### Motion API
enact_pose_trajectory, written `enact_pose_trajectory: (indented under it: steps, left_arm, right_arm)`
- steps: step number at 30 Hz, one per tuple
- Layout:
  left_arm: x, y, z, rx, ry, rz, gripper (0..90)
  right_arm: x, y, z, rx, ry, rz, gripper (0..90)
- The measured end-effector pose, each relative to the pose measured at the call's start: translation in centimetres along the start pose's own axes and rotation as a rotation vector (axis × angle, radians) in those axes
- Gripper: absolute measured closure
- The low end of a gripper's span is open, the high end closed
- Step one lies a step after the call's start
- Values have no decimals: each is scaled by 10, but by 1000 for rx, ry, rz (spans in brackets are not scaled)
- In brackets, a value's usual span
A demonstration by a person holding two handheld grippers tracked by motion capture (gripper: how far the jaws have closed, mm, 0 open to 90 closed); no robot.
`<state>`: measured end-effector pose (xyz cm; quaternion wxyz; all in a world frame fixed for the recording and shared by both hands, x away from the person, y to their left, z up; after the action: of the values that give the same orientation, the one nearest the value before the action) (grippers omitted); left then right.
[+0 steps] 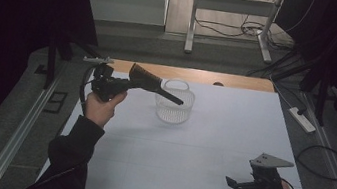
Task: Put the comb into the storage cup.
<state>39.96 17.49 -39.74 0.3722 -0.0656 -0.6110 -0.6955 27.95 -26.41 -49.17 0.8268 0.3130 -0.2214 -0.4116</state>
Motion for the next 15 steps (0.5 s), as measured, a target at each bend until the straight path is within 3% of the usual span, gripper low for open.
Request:
enact_pose_trajectory:
  steps: [15]
  left_arm:
    - [-11, 3, -5, -4, 22, 11, 830]
  right_arm:
    - [15, -18, 17, -34, -53, -81, 0]
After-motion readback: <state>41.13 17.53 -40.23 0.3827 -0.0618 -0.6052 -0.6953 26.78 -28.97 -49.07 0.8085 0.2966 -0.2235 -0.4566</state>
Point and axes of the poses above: each handheld gripper's, and its own axes: z roughly backward along the jaws, y roughly out of its top, x roughly to its right, the point moved 4 cm from there along -z, roughly forward along the jaws, and after that the axes turned 10 degrees about -y, right-handed, at the moved point
